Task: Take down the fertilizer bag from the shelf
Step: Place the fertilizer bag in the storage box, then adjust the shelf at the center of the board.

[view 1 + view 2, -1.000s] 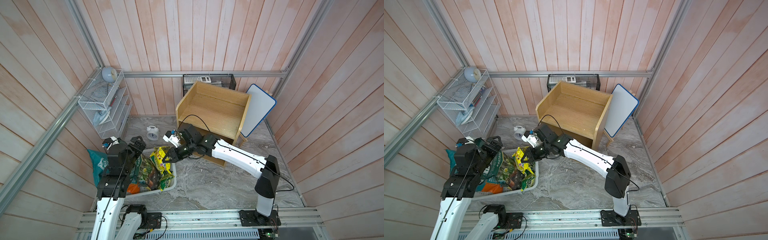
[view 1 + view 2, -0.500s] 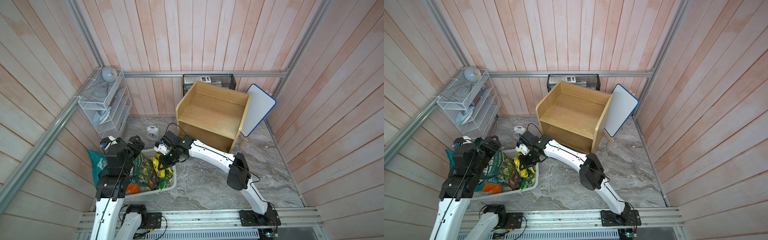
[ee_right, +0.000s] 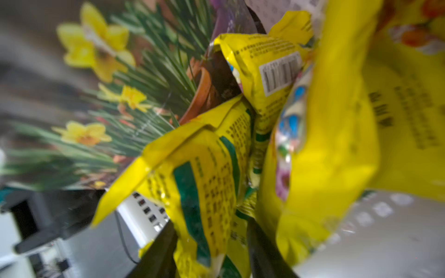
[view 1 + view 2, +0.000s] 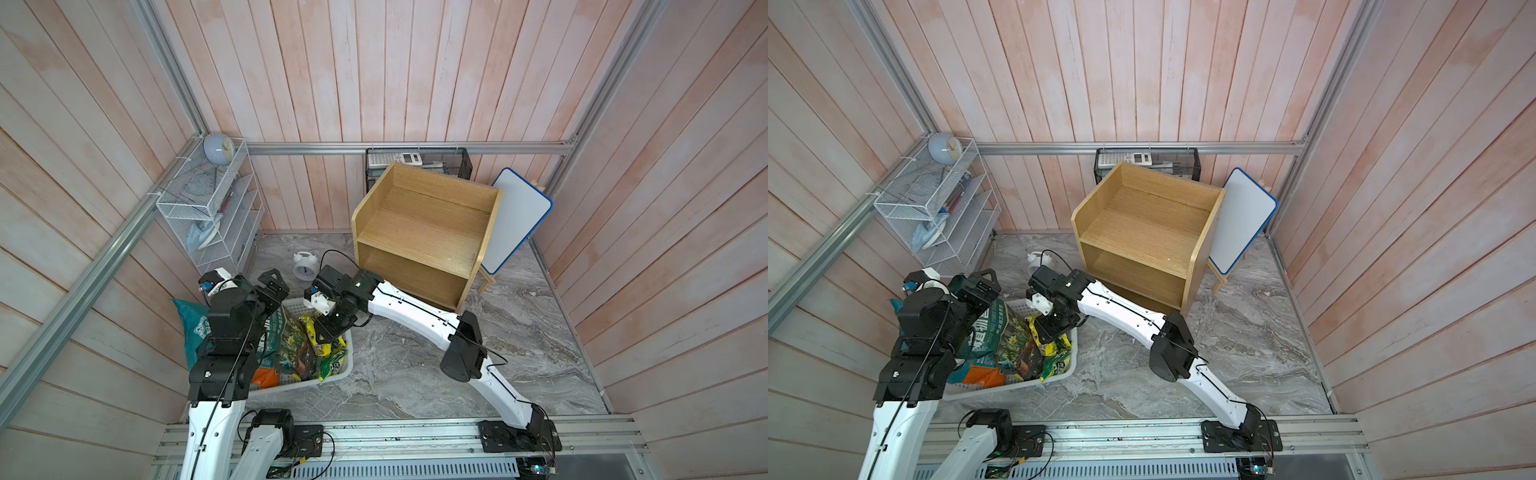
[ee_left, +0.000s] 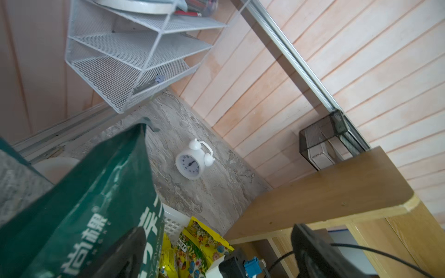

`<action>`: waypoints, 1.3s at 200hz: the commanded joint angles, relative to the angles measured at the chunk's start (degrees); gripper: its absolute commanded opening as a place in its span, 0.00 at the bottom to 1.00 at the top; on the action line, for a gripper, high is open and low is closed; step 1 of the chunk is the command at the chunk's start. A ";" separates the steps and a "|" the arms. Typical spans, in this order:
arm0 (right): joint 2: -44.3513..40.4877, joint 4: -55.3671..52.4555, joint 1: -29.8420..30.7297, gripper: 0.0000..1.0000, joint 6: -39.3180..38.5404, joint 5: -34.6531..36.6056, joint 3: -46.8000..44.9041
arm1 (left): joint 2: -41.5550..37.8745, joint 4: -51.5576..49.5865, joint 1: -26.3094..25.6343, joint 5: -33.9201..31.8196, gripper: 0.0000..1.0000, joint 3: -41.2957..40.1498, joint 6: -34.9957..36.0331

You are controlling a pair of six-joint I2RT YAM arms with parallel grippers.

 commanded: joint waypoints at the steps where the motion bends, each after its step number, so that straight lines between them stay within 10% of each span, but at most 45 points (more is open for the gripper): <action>1: -12.87 1.98 -0.22 0.62 -6.80 9.42 -7.16 | 2.20 4.09 0.25 10.27 1.00 2.16 7.66; 74: -52.24 23.42 -2.55 0.75 -7.79 36.21 -41.24 | 6.33 2.00 -4.28 9.69 1.00 2.98 18.42; 103: -65.02 19.60 -13.97 0.81 -2.92 44.23 -47.96 | 8.27 2.16 -10.33 3.30 1.00 3.19 22.02; 167: -78.56 15.55 -44.07 0.81 4.12 35.56 -61.32 | 11.76 6.87 -12.75 -1.49 1.00 0.50 23.64; 214: -80.39 19.56 -45.34 0.80 2.76 23.03 -62.19 | 14.13 7.28 -12.76 -3.42 1.00 0.06 22.52; 260: -83.33 12.46 -45.36 0.79 3.74 28.44 -64.73 | 13.75 12.19 -12.76 -8.38 1.00 -5.77 25.13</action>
